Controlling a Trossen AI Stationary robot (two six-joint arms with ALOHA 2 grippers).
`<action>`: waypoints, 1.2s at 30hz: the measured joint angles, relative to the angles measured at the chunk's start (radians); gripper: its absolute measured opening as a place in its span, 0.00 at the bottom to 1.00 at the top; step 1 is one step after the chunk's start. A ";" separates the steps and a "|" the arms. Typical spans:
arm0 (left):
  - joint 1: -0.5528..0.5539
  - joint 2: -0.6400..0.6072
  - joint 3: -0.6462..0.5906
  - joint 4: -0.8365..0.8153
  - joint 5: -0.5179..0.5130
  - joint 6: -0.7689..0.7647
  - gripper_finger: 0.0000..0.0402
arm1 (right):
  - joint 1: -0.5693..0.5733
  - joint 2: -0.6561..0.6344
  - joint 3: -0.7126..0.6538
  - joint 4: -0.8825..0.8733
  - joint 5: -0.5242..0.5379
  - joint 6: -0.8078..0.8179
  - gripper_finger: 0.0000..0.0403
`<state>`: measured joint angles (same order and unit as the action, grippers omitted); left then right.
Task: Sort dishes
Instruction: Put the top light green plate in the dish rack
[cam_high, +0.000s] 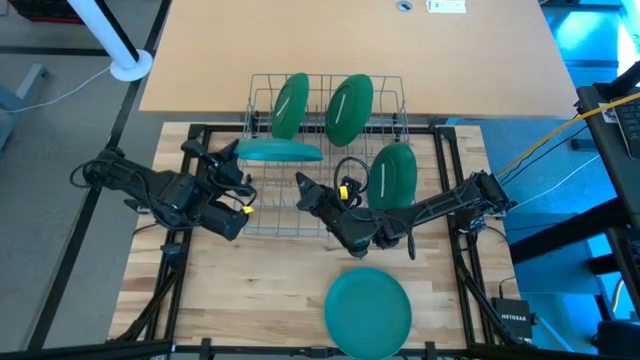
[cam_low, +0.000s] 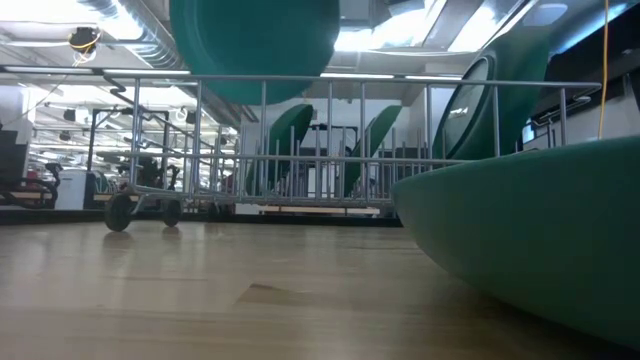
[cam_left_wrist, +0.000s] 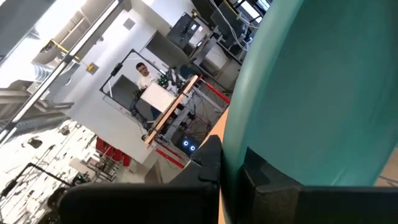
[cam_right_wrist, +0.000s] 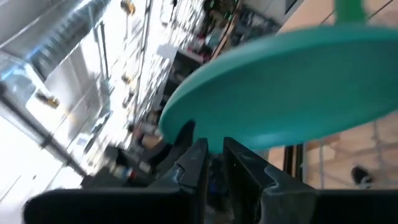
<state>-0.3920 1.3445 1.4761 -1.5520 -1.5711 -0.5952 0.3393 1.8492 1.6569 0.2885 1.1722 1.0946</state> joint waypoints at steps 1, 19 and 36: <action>0.000 0.000 0.000 0.000 0.000 0.000 0.00 | 0.000 0.000 0.000 0.000 -0.025 0.000 0.14; 0.000 0.000 0.000 0.000 0.000 0.000 0.00 | 0.000 0.000 0.000 -0.001 -0.128 0.000 0.14; -0.028 0.000 0.000 0.000 0.000 0.000 0.00 | 0.000 0.000 0.000 -0.010 -0.247 0.004 0.14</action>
<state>-0.4202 1.3445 1.4765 -1.5520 -1.5711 -0.5949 0.3397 1.8492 1.6567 0.2781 0.9251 1.0983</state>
